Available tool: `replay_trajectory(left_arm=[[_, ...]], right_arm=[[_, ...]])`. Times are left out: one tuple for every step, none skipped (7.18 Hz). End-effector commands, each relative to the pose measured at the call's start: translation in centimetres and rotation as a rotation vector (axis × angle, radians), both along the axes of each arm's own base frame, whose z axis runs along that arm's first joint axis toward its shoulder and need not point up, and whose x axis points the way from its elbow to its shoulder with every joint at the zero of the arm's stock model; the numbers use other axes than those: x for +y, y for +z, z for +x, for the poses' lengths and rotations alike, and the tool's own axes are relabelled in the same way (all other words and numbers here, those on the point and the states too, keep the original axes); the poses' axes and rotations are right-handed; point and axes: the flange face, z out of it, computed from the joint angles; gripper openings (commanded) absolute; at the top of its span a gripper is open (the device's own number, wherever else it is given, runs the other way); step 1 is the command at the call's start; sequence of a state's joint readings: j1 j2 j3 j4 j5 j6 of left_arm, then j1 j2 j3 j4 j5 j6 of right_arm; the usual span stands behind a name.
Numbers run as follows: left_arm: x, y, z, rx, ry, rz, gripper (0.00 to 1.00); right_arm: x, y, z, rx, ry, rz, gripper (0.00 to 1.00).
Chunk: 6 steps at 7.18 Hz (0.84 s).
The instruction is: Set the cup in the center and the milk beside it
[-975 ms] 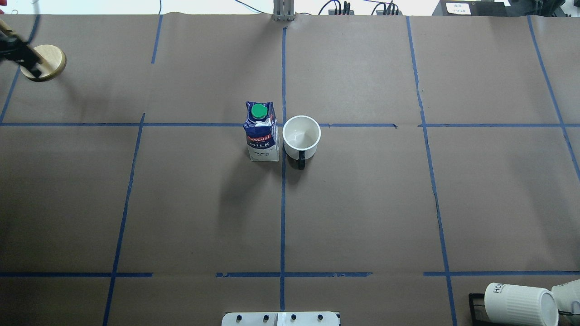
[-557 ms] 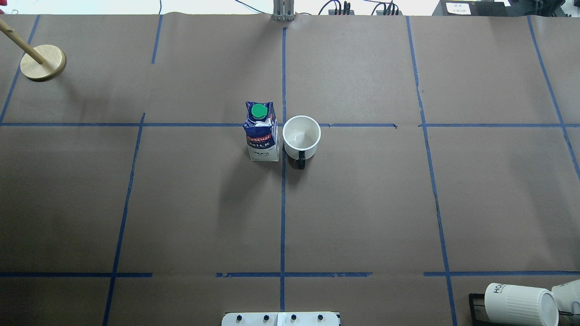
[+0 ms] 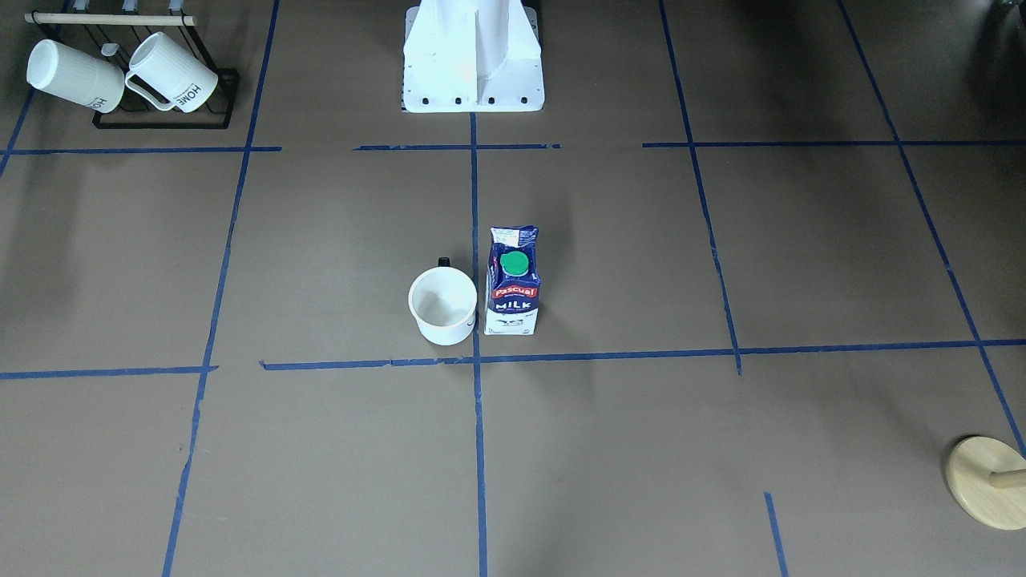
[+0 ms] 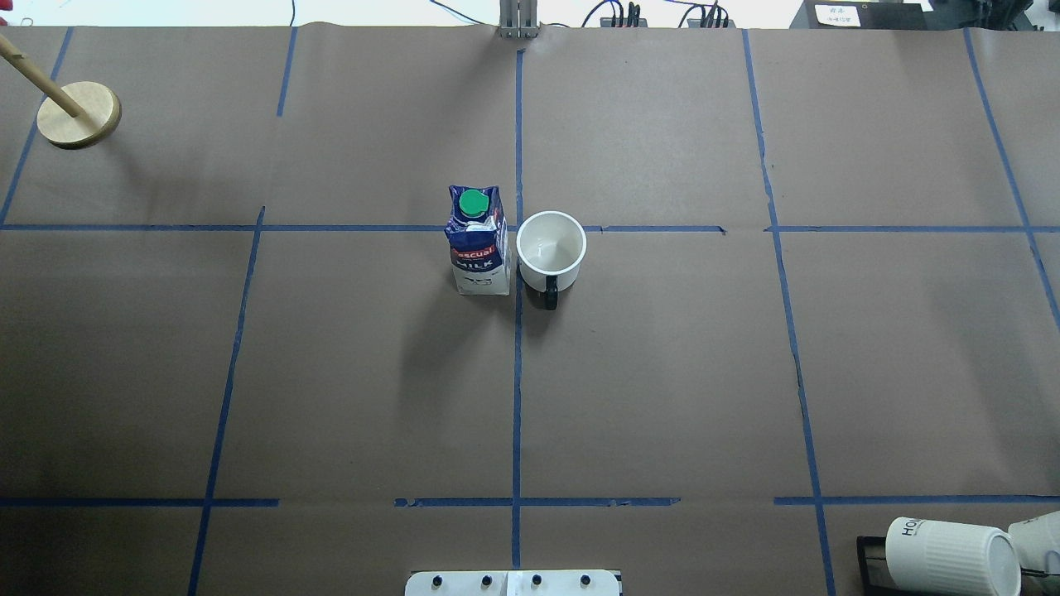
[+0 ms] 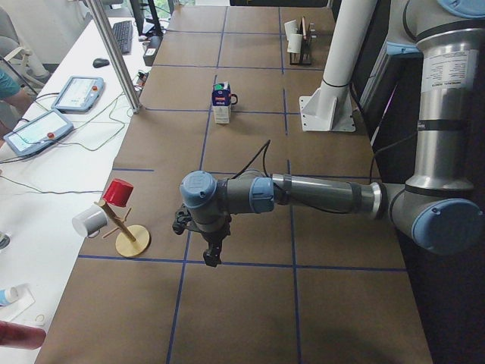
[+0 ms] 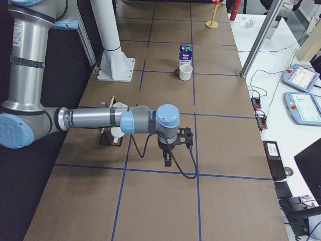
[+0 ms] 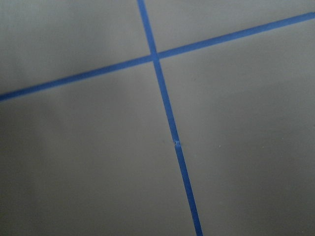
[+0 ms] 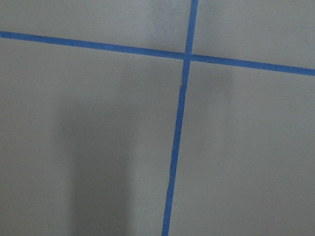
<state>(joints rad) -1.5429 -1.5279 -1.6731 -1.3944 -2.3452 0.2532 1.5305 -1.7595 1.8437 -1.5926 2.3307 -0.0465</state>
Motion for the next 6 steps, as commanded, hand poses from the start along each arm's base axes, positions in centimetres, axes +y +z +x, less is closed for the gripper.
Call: replay_trajectory(left_arm=[[-0.06,0.22,-0.1,0.008,-0.009,0.009,1.0],[0.08,-0.14,-0.13,-0.006,-0.008,0.017,1.0],[-0.08,-0.41,-0.22,-0.019,-0.005,0.026,1.0],[0.04,-0.48,-0.31,-0.021,-0.005,0.03,1.0],[0.1,-0.49,-0.3,-0.019,-0.002,0.026,1.0],[0.08,-0.77,-0.3,-0.019,-0.001,0.031,1.0]], right_arm=[[0.0,0.07,-0.12,-0.001,-0.002,-0.003,1.0],[-0.04,0.07,-0.5,-0.001,-0.012,-0.003,1.0],[-0.08,-0.01,-0.83,-0.002,-0.019,-0.001,1.0],[-0.09,-0.04,-0.85,-0.004,-0.019,0.0,1.0],[-0.07,0.06,-0.83,-0.002,-0.019,-0.003,1.0],[-0.08,-0.01,-0.83,-0.002,-0.019,-0.001,1.0]])
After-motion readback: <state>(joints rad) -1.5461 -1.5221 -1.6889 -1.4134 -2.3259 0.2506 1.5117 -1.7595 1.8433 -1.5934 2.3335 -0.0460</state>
